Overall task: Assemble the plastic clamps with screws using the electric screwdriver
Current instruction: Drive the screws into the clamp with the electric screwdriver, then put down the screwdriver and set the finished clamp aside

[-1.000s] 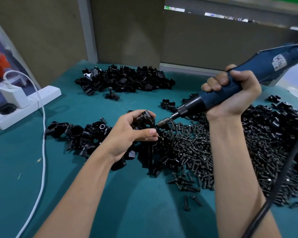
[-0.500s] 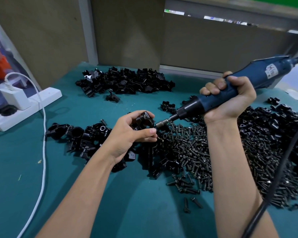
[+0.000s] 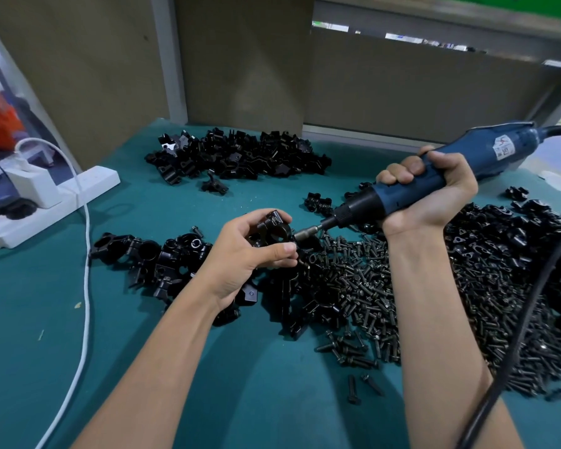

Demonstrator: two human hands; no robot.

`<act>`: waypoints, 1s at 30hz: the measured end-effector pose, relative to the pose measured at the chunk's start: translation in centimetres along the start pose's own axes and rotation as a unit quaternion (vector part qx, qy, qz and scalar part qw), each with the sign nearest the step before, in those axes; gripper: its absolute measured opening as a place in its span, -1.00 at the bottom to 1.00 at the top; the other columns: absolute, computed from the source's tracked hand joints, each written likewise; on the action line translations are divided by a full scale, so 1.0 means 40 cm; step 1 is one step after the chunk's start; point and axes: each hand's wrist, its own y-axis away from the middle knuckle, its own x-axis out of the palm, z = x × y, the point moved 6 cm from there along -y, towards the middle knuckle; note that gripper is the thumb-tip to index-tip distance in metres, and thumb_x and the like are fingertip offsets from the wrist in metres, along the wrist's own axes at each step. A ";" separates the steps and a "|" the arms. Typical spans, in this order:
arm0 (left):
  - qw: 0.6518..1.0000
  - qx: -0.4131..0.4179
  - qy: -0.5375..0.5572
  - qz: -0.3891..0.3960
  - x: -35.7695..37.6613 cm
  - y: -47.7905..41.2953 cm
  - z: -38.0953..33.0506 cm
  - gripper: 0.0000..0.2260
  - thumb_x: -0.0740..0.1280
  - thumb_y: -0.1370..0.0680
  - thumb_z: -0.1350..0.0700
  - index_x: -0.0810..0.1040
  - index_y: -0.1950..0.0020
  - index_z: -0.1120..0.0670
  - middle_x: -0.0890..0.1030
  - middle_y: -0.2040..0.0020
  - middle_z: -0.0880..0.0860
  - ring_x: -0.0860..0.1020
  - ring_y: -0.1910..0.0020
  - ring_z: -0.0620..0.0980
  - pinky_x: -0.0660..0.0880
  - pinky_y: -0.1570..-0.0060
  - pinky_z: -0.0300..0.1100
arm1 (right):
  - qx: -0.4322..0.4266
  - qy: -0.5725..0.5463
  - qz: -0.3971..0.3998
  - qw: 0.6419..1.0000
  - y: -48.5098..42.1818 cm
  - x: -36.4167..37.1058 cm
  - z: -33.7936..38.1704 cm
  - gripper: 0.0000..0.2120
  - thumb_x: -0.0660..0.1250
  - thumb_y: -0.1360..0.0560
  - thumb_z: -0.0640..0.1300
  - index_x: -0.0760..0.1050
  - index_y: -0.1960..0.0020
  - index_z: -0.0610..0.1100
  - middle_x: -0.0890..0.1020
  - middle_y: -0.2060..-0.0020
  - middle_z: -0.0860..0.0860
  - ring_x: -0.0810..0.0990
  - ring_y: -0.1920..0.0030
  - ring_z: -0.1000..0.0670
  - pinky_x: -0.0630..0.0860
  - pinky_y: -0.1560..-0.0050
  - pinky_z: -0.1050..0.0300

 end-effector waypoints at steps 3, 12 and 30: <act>1.000 0.003 0.001 0.003 0.000 -0.001 -0.002 -0.67 0.55 -0.28 0.25 0.68 0.00 0.03 0.68 0.14 0.02 0.69 0.16 0.20 0.64 0.07 -0.05 | 0.000 0.001 -0.001 1.000 0.000 0.001 -0.002 -0.97 0.22 -0.22 -0.19 0.37 0.34 -0.12 0.35 0.53 0.05 0.31 0.57 0.05 0.29 0.48 0.26; 1.000 0.011 0.012 0.002 0.004 0.001 -0.004 -0.68 0.54 -0.28 0.27 0.68 0.01 0.04 0.67 0.13 0.01 0.69 0.16 0.19 0.64 0.10 -0.09 | -0.001 0.003 -0.005 1.000 0.006 0.007 -0.002 -0.98 0.21 -0.22 -0.19 0.37 0.37 -0.12 0.35 0.53 0.05 0.30 0.57 0.05 0.28 0.49 0.26; 0.998 -0.015 0.060 0.006 0.020 0.000 -0.002 -0.67 0.48 -0.33 0.14 0.59 -0.05 0.21 0.66 0.24 0.05 0.66 0.31 0.11 0.63 0.27 -0.16 | -0.002 0.019 0.042 0.999 0.023 0.047 0.012 -0.92 0.21 -0.23 -0.18 0.38 0.27 -0.12 0.35 0.53 0.06 0.30 0.57 0.07 0.27 0.49 0.26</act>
